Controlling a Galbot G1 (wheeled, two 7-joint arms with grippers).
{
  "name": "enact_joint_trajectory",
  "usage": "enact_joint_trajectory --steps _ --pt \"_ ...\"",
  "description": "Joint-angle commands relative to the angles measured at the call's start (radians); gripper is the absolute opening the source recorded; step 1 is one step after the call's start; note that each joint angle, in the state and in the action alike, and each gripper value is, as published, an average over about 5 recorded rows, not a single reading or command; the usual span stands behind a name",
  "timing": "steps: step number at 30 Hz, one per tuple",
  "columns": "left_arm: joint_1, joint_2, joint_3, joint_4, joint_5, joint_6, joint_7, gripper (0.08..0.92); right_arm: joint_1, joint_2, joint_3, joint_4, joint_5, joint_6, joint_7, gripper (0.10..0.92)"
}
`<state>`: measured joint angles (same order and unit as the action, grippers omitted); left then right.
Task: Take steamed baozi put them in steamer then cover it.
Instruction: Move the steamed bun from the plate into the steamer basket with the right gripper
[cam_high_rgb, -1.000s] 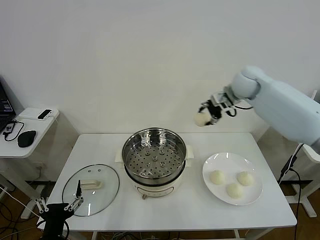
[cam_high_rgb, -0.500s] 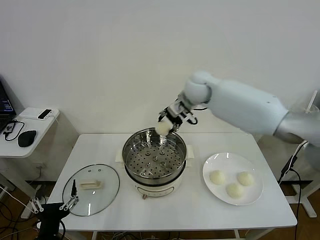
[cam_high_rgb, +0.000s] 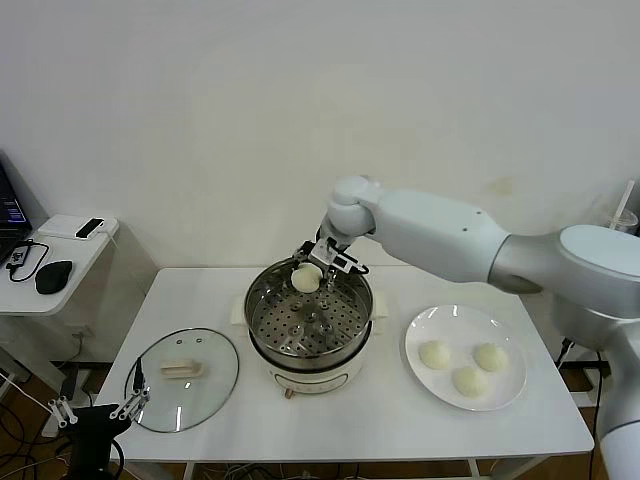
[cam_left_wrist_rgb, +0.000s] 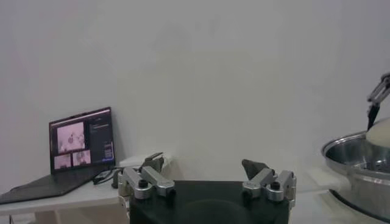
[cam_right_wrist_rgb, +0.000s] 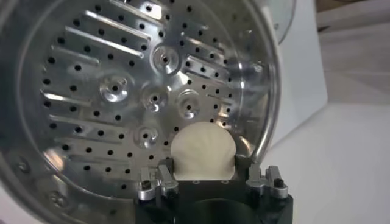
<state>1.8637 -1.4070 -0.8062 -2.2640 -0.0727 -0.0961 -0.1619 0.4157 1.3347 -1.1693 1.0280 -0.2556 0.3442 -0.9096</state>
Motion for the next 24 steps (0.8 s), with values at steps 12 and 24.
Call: enact_joint_trajectory --steps 12,24 --pt "-0.003 0.003 -0.008 0.0 -0.005 0.0 -0.001 0.823 -0.063 0.071 0.019 -0.122 -0.153 0.1 0.036 0.679" --pt "-0.004 0.01 -0.012 -0.031 -0.02 0.015 0.0 0.823 0.027 -0.007 0.011 0.011 0.13 -0.044 -0.053 0.822"
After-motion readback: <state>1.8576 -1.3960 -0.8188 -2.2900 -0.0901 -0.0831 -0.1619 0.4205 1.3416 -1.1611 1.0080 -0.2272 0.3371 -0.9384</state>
